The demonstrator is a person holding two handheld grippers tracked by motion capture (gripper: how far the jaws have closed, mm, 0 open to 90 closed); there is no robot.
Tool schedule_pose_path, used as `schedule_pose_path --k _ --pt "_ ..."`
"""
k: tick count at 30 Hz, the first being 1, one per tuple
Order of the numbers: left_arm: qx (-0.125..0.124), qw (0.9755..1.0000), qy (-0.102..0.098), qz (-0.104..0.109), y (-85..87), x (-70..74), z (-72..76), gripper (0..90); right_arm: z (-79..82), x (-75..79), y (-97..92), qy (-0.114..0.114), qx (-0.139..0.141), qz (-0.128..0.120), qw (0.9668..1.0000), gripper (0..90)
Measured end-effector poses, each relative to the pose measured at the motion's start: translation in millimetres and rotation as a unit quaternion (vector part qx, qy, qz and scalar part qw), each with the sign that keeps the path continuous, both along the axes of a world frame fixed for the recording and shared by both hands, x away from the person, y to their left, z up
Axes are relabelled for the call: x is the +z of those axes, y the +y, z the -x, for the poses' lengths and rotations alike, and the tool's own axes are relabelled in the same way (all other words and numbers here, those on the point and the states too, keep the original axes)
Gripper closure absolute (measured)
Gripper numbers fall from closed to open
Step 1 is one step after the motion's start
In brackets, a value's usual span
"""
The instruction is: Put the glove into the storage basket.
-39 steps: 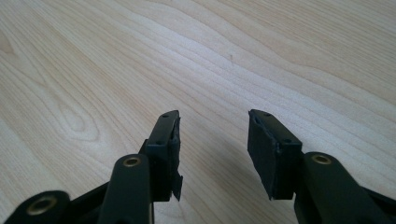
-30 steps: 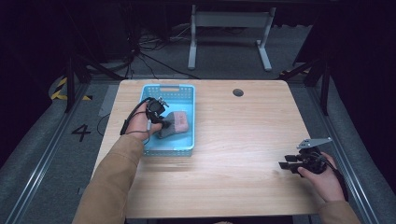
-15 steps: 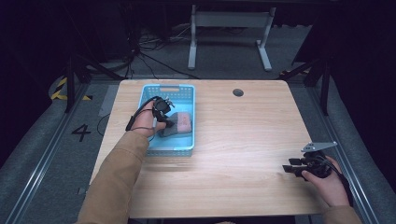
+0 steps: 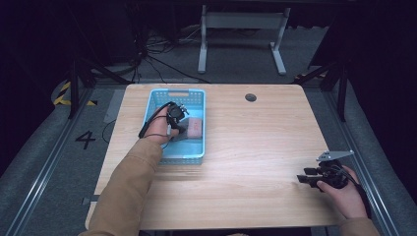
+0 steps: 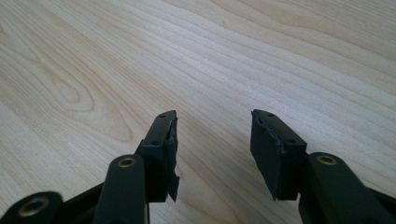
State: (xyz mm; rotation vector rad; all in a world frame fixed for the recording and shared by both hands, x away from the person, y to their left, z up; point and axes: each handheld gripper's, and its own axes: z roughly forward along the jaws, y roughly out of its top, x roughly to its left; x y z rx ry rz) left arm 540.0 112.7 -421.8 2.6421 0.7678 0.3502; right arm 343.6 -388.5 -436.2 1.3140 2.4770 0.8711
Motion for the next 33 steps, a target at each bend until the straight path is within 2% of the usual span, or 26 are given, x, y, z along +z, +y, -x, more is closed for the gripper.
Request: schedule_pose_path --k 4,7,10,14,19,21,29,33 --pt "0.005 1.0 0.002 0.001 -0.3 -0.5 -0.5 64.1 0.1 0.2 0.8 -0.002 -0.001 -0.002 1.0 51.4" --pt "0.01 0.9999 0.003 0.012 2.0 -1.4 -1.5 62.3 0.7 0.7 -0.4 -0.002 -0.001 -0.002 1.0 51.1" --pt "0.017 0.9997 0.004 0.017 4.2 -3.4 -2.5 54.7 1.3 0.9 -2.1 -0.003 -0.003 -0.004 1.0 51.0" --pt "0.022 0.9992 -0.008 0.031 9.0 -4.3 -3.4 43.1 0.3 1.0 -2.7 -0.002 -0.004 -0.004 1.0 51.1" --pt "0.028 0.9985 -0.023 0.041 10.6 0.1 -1.7 36.3 -2.3 1.0 1.0 -0.004 0.002 -0.003 1.0 50.8" --pt "0.036 0.9972 -0.036 0.055 10.6 4.9 1.7 34.7 -3.4 1.1 1.8 -0.004 0.004 -0.003 1.0 50.8" --pt "0.043 0.9937 -0.054 0.088 9.2 24.5 20.0 31.9 -12.6 3.0 7.4 -0.011 0.014 -0.004 0.9998 49.7" --pt "0.049 0.9893 -0.057 0.125 9.6 36.8 33.0 30.5 -21.8 2.2 14.4 -0.013 0.026 0.004 0.9996 49.3"
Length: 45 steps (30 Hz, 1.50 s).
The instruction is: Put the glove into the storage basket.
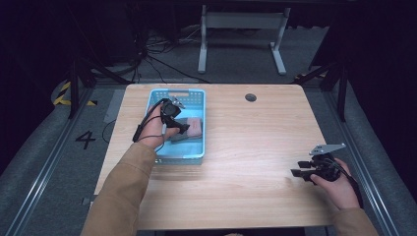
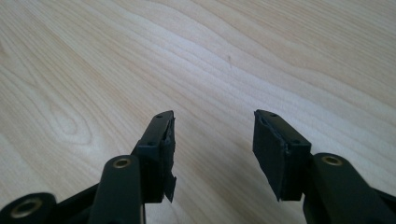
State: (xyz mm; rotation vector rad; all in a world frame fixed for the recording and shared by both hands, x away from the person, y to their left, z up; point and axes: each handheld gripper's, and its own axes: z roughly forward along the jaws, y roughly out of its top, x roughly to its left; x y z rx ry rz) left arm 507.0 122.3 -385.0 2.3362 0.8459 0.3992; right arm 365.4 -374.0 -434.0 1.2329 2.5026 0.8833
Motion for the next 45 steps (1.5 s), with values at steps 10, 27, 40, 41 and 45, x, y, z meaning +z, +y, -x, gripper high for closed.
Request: schedule_pose_path --k 10,27,40,41,45 --pt "-0.006 0.9973 0.012 0.072 9.6 22.9 39.2 30.2 -21.9 0.7 20.3 -0.007 0.036 0.006 0.9993 48.7" --pt "-0.038 0.9938 -0.001 0.104 30.4 30.2 118.5 30.5 -44.3 7.3 38.3 -0.019 0.062 -0.006 0.9979 47.8" --pt "-0.061 0.9921 -0.008 0.109 34.8 14.6 165.9 29.9 -44.5 4.6 36.7 -0.015 0.06 -0.004 0.9981 47.3" --pt "-0.06 0.9923 -0.008 0.108 34.4 12.2 167.6 29.8 -44.3 4.5 36.7 -0.015 0.059 -0.005 0.9981 47.3" --pt "-0.055 0.9906 0.013 0.124 31.0 -3.3 171.1 29.8 -43.5 4.4 36.8 -0.015 0.061 -0.007 0.998 47.1"
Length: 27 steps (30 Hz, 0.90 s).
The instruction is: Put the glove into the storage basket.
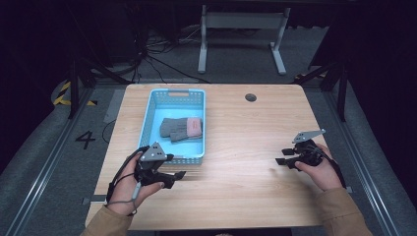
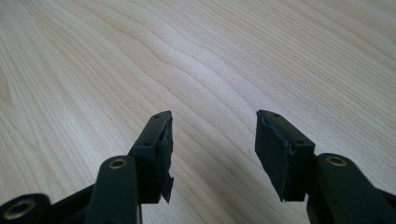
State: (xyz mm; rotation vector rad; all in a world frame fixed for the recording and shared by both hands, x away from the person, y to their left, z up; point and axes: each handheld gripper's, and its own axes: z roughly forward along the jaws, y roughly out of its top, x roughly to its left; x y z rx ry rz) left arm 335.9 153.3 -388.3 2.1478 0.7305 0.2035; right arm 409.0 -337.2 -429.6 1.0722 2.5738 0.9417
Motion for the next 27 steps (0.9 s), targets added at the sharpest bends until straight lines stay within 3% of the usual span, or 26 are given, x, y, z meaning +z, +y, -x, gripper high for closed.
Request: schedule_pose_path --k 7,10,15,18,21,24,27 --pt "-0.004 0.9998 0.016 0.007 -6.2 -31.6 -1.0 29.5 0.1 -2.3 0.8 0.003 0.006 -0.004 1.0 46.4" --pt "-0.001 0.9999 0.013 0.007 -8.9 -43.9 -0.1 29.7 -0.5 -4.1 1.3 0.001 0.008 -0.003 1.0 46.1" --pt "0.001 0.9995 0.02 -0.024 -16.4 -65.2 -1.0 31.1 0.0 -7.8 2.5 0.001 0.007 -0.002 1.0 45.5" --pt "0.002 0.9991 0.023 -0.036 -19.6 -72.7 -2.6 31.6 0.7 -9.9 2.7 0.003 0.008 -0.001 1.0 45.3" --pt "0.011 0.9977 -0.011 -0.065 -25.4 -80.8 -1.3 33.8 1.0 -13.5 2.4 0.006 0.011 -0.01 0.9999 45.2" --pt "-0.007 0.9985 0.006 -0.053 -29.7 -84.4 -1.3 35.2 0.8 -17.9 2.3 0.009 0.011 -0.013 0.9998 45.0" --pt "-0.007 0.9985 0.005 -0.053 -31.1 -84.2 -1.3 33.7 1.2 -19.9 1.9 0.004 0.01 -0.015 0.9998 44.6"
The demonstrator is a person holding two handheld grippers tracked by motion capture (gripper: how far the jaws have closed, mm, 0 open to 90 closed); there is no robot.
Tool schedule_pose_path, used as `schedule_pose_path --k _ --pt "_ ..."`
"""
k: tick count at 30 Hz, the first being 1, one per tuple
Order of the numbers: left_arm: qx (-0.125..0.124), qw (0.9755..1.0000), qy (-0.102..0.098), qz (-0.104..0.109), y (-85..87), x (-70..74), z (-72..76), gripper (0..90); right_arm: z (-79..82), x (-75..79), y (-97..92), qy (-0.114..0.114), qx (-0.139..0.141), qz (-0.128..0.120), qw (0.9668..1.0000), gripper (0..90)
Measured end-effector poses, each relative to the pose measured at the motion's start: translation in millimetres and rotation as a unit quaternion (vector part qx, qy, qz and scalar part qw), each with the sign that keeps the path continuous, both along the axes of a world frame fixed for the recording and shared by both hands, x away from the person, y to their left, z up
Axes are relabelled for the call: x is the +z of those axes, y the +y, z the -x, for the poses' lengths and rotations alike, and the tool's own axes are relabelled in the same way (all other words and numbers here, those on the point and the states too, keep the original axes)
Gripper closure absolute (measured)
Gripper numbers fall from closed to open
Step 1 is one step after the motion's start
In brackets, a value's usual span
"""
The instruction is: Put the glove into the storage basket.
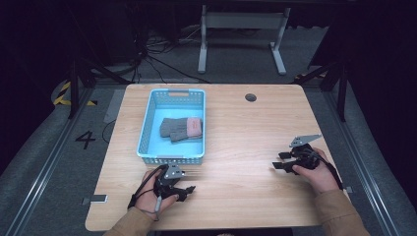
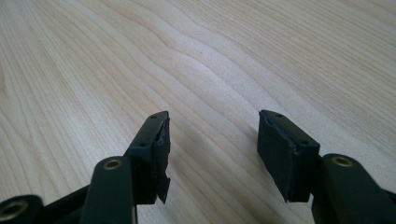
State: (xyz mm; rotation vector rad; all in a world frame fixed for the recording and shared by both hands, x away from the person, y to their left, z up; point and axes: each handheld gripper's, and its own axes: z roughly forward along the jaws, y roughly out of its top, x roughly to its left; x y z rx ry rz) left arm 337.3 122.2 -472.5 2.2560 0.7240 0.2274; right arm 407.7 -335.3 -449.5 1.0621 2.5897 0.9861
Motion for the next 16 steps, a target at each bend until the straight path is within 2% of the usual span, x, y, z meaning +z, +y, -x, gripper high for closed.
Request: schedule_pose_path --k 16 --pt "-0.002 1.0 0.002 0.003 1.1 0.9 0.9 32.6 0.9 1.1 0.8 -0.019 -0.001 0.007 0.9998 43.5"
